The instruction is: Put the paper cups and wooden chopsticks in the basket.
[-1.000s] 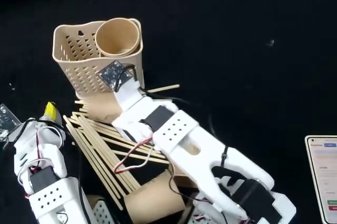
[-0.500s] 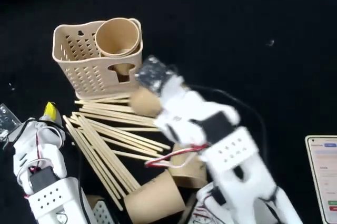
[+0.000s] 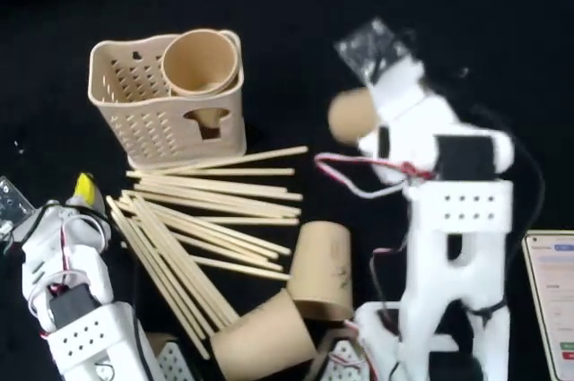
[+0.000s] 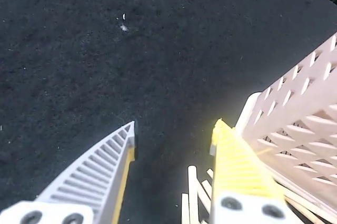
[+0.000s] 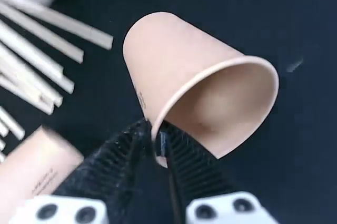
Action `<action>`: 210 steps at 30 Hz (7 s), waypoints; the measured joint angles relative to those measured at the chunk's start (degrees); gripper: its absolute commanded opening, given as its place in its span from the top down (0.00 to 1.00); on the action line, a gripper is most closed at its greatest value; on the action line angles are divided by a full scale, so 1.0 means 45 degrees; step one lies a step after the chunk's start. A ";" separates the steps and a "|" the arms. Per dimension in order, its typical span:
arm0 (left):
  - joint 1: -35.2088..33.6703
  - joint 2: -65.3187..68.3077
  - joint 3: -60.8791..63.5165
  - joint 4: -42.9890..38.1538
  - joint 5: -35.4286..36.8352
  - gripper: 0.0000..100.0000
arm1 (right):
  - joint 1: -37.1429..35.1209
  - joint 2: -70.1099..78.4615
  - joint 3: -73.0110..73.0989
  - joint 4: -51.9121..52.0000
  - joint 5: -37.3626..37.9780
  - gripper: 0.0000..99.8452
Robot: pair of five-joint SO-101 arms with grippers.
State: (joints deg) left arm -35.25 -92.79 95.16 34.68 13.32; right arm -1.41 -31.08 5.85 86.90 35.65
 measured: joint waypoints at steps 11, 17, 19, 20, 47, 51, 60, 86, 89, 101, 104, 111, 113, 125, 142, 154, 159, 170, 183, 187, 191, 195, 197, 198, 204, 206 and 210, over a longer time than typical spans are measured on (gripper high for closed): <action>0.0078 0.0000 0.0000 0.0000 0.0000 0.77 | -0.4728 0.4044 -0.9123 0.2227 0.0195 0.99; 0.0078 0.0000 0.0000 0.0000 0.0000 0.77 | -0.6466 0.6838 -1.2132 0.2325 0.1172 0.99; 0.0078 0.0000 0.0000 0.0000 0.0000 0.77 | -0.6584 0.7678 -1.2542 0.2442 0.1621 0.99; 0.0078 0.0000 0.0000 0.0000 0.0000 0.77 | -0.6603 0.8029 -1.2640 0.2540 0.1934 0.99; 0.0078 0.0000 0.0000 0.0000 0.0000 0.77 | -0.6974 0.9397 -1.2679 0.0410 -0.0234 0.79; 0.0078 0.0000 0.0000 0.0000 0.0000 0.77 | -0.7853 0.9729 -1.2679 -0.0176 -0.0391 0.80; 0.0078 0.0000 0.0000 0.0000 -0.0332 0.77 | -0.8830 1.0139 -1.2777 -0.0332 -0.0410 0.80; 0.0078 0.0000 0.0000 0.0000 -0.0449 0.77 | -0.6545 -0.1934 0.0371 0.2774 0.0821 0.80; 0.0098 0.0000 0.0000 0.0000 -0.0449 0.77 | -0.6584 -0.4337 0.3790 0.2755 0.2969 0.80; 0.0117 0.0000 0.0000 0.0000 -0.0449 0.77 | -0.9592 -0.5001 0.9495 0.2383 0.4005 0.80; 0.0117 0.0000 0.0000 0.0000 -0.0449 0.77 | -0.9709 -0.4747 0.8576 0.2774 0.3790 0.77; 0.0117 0.0000 0.0000 0.0000 -0.0449 0.77 | -1.0432 -0.3790 0.8440 0.2774 0.3380 0.75; 0.0117 0.0000 0.0000 0.0000 -0.0449 0.77 | -1.0549 -0.3204 0.8420 0.2774 0.3360 0.74; 0.0117 0.0000 0.0000 0.0000 -0.0449 0.77 | -1.0354 -0.1231 0.8420 0.2774 0.4122 0.74; 0.0117 0.0000 0.0000 0.0000 -0.0449 0.77 | -0.4259 -0.1211 0.8596 0.0508 0.6310 0.75; 0.0117 0.0000 0.0000 0.0000 -0.0449 0.77 | -0.1856 -0.1192 0.6701 -0.1153 0.6310 0.99; 0.0117 0.0000 0.0000 0.0000 -0.0449 0.77 | -0.1621 -0.1192 0.2755 0.0215 0.4493 0.99; 0.0117 0.0000 0.0000 0.0000 -0.0449 0.77 | -0.4161 -0.0527 -0.3731 -0.2989 -0.3184 0.99; 0.0117 0.0000 0.0000 0.0000 -0.0449 0.77 | -0.5861 0.6545 -0.8010 -0.3907 -0.4982 0.99; 0.0117 0.0000 0.0000 0.0000 -0.0449 0.77 | -0.5880 0.8537 -1.0315 -0.2051 -0.4982 0.98; 0.0117 0.0000 0.0000 0.0000 -0.0449 0.77 | -0.5861 1.0354 -1.2523 -0.0684 -0.4982 0.84; 0.0117 0.0000 0.0000 0.0000 -0.0449 0.77 | -0.5861 1.1448 -1.4652 0.0469 -0.4982 0.75; 0.0117 0.0000 0.0000 0.0000 -0.0449 0.77 | -0.5861 1.1487 -1.5902 0.1133 -0.4982 0.77; 0.0117 0.0000 0.0000 0.0000 -0.0449 0.77 | -0.5861 1.1487 -1.6606 0.1504 -0.4982 0.78; 0.0117 0.0000 0.0000 0.0000 -0.0449 0.77 | -0.5587 1.1448 -1.8598 0.2794 -0.4982 0.80; 0.0117 0.0000 0.0000 0.0000 -0.0449 0.77 | -0.5197 1.1253 -1.8110 0.2794 -0.4982 0.81; 0.0117 0.0000 0.0000 0.0000 -0.0449 0.77 | -0.4611 0.9377 -1.5336 0.2794 -0.4982 0.80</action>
State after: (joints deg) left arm -34.73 -92.79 95.16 34.68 11.30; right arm -22.15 11.12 -63.16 99.47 13.23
